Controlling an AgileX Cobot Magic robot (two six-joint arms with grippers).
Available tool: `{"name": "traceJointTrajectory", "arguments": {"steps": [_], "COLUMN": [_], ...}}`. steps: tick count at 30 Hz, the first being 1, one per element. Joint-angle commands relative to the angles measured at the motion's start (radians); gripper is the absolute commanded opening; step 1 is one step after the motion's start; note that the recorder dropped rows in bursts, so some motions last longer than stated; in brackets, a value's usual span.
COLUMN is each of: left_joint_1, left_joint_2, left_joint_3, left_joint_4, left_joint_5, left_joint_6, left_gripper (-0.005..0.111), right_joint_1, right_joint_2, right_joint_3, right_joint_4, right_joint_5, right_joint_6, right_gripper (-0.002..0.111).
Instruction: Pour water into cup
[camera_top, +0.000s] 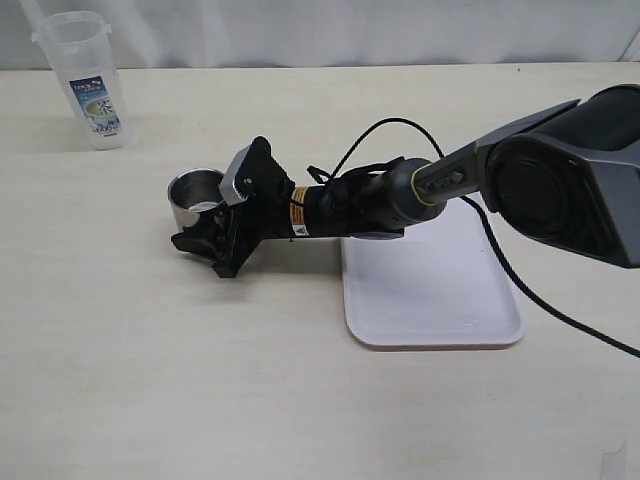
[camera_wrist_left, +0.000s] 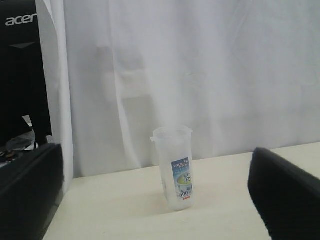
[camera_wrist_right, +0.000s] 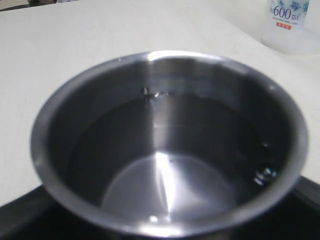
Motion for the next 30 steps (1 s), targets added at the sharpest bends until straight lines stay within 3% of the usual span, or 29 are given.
{"name": "traceJointTrajectory", "arguments": {"steps": [1, 24, 30], "left_joint_1": [0.003, 0.003, 0.003], "left_joint_2": [-0.049, -0.049, -0.049], "left_joint_3": [0.038, 0.073, 0.153], "left_joint_4": [-0.010, 0.011, 0.016], "left_joint_5": [-0.016, 0.037, -0.034], "left_joint_6": [0.002, 0.000, 0.000], "left_gripper": [0.093, 0.093, 0.093], "right_joint_1": [-0.002, -0.002, -0.002], "right_joint_2": [0.003, 0.003, 0.003], "right_joint_3": [0.000, 0.000, 0.000], "right_joint_4": [-0.007, -0.007, -0.007], "right_joint_5": [0.017, 0.017, 0.017], "right_joint_6": [0.007, 0.007, 0.007], "right_gripper": [0.004, 0.004, 0.004]}}
